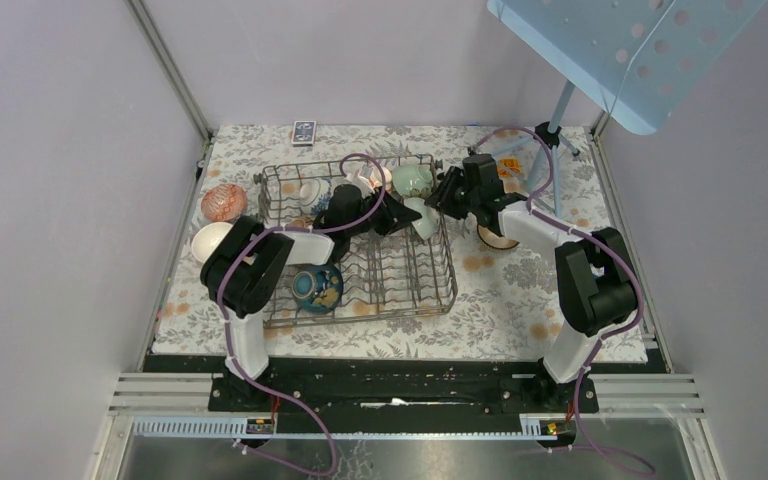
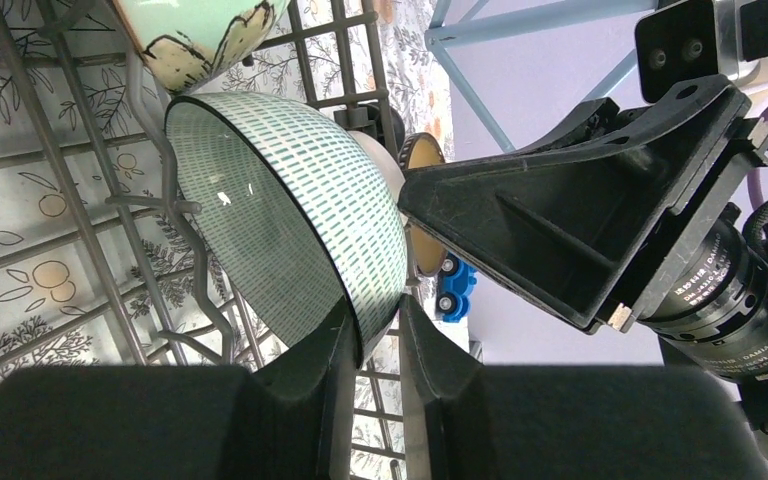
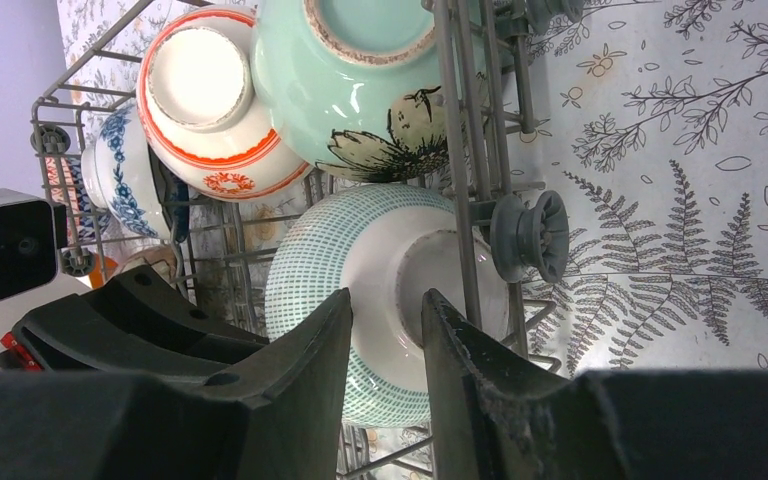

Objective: Unload the bowls from the dish rack
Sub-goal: Pick up the bowl from the dish rack.

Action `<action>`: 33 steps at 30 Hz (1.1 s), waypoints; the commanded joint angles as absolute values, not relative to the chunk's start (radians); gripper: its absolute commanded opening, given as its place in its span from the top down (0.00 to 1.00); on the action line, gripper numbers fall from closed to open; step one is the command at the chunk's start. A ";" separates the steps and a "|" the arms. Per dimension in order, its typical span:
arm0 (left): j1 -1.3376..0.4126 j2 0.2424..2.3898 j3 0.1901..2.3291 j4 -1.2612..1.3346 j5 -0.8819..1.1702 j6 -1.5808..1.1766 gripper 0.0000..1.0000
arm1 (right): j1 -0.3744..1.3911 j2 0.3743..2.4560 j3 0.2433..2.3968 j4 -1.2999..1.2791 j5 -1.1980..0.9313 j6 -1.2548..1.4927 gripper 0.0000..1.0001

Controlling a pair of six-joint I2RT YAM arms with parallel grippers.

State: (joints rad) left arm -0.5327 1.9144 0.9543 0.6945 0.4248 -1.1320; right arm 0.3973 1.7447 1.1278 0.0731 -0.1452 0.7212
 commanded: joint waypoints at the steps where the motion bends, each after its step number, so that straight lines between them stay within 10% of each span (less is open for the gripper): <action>1: -0.542 1.924 0.954 0.823 0.412 -1.139 0.91 | 0.405 1.749 1.123 0.090 -0.191 0.734 0.61; 13: -0.543 1.936 0.930 0.991 0.439 -1.173 1.00 | 0.401 1.738 1.162 0.068 -0.187 0.733 0.57; 33: -0.541 1.906 0.917 1.020 0.460 -1.185 1.00 | 0.363 1.595 1.234 -0.023 -0.158 0.716 0.21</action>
